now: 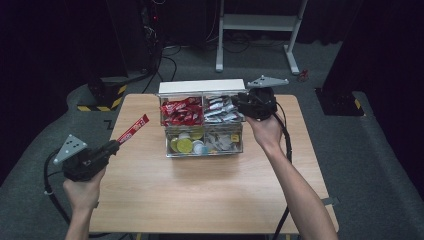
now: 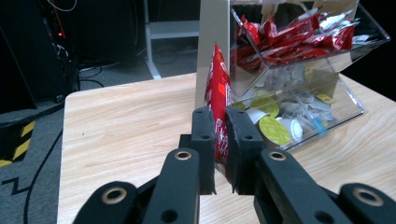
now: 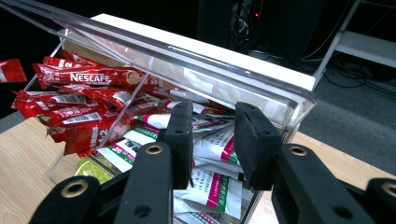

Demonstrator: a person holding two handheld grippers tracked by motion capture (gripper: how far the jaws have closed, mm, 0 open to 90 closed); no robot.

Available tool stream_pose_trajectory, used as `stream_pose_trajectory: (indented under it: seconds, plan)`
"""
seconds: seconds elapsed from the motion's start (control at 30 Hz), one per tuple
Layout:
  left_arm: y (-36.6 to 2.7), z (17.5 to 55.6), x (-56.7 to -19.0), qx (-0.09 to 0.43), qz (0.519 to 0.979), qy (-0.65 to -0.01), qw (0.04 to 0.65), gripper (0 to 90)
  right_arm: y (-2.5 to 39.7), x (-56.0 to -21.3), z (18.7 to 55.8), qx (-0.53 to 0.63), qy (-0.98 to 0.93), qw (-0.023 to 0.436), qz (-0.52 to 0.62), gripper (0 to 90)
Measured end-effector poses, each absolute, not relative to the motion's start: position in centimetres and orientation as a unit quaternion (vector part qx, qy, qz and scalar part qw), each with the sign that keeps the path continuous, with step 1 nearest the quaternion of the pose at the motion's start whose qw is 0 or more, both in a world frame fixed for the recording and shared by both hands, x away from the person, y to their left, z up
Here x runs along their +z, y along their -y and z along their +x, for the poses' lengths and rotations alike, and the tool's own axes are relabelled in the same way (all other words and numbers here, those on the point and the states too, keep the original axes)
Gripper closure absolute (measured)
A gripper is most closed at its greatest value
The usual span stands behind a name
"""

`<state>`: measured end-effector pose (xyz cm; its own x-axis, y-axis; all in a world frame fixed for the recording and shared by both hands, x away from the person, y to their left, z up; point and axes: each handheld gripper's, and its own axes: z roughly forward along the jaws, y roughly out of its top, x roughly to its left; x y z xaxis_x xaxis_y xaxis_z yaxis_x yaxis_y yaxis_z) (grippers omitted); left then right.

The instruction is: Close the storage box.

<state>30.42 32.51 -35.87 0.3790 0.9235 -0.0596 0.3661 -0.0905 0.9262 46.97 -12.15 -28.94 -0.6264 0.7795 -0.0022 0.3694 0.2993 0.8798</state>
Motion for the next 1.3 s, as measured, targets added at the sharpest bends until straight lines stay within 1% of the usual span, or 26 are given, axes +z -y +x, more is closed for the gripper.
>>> stream_pose_trajectory:
  seconds: [0.23,0.97,1.3]
  plan:
    - [-32.1,30.9,-37.4,0.282,0.681,-0.482,0.473,82.4,12.2,-28.9,47.0,0.461,-0.775,0.223,0.37,67.6]
    - [-31.5,32.4,-40.2,0.259,0.676,-0.504,0.47,82.4,12.2,-28.9,47.0,0.463,-0.774,0.222,0.372,67.5]
    - [-31.5,32.8,-41.5,0.261,0.673,-0.519,0.459,82.4,12.3,-28.9,46.9,0.464,-0.774,0.218,0.372,68.0]
